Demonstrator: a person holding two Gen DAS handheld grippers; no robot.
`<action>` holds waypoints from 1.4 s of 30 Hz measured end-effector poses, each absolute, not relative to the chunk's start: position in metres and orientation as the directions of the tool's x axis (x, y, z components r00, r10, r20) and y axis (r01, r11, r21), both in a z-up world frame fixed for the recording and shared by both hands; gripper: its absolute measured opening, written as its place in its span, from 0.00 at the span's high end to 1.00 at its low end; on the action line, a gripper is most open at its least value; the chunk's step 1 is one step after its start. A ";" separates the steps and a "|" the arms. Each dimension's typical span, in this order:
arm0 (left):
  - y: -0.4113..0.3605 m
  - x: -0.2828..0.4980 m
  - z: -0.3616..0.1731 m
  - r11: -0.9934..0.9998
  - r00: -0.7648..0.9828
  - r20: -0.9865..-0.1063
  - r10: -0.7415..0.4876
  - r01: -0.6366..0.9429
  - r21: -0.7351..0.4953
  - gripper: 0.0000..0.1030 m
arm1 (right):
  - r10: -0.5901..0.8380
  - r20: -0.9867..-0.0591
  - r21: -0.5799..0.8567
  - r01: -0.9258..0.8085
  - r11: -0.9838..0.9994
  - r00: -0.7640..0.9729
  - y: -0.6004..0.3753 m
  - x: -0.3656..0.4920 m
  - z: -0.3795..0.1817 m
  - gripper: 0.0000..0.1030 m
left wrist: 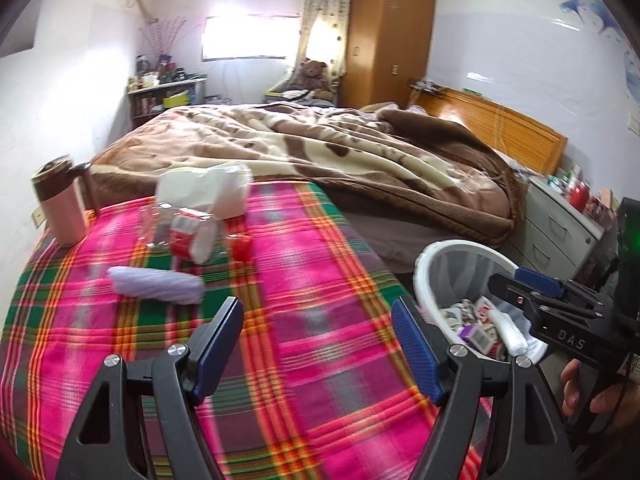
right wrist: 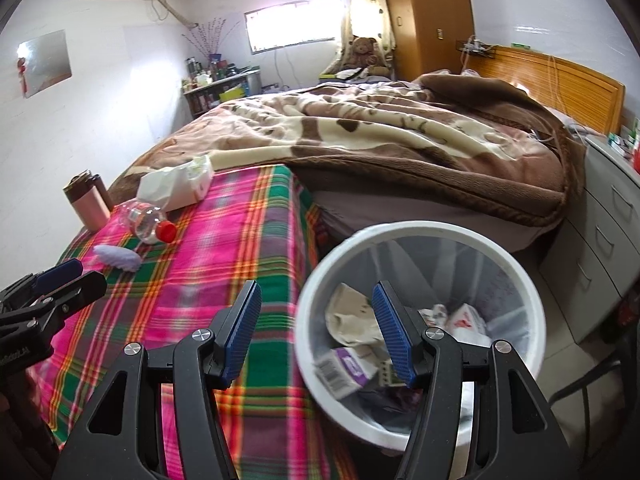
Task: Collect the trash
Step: 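Move both open tools back toward the bottle and lavender foam sleeve, then grasp the lavender foam sleeve with the left tool while the right tool grasps the clear bottle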
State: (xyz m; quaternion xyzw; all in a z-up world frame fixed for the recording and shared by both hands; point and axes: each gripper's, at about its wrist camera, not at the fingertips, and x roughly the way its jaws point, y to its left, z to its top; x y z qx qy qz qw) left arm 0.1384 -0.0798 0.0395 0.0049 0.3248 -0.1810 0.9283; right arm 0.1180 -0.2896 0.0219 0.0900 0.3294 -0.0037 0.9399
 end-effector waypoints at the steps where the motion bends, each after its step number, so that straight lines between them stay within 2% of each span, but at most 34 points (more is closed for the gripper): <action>1: -0.074 0.140 0.039 0.938 0.726 -0.606 -0.325 0.328 -0.111 0.24 | 0.057 -0.619 0.167 0.060 0.984 0.783 -0.287 0.119 0.022 0.42; 20: 0.022 0.192 0.018 0.984 0.733 -0.659 -0.169 0.089 -0.152 0.24 | 0.172 -0.634 0.126 -0.119 0.985 0.754 -0.221 0.182 0.020 0.41; 42: 0.045 0.271 -0.024 0.962 0.629 -0.754 -0.191 -0.033 -0.271 0.20 | 0.265 -0.655 0.070 -0.292 0.954 0.707 -0.162 0.265 0.017 0.40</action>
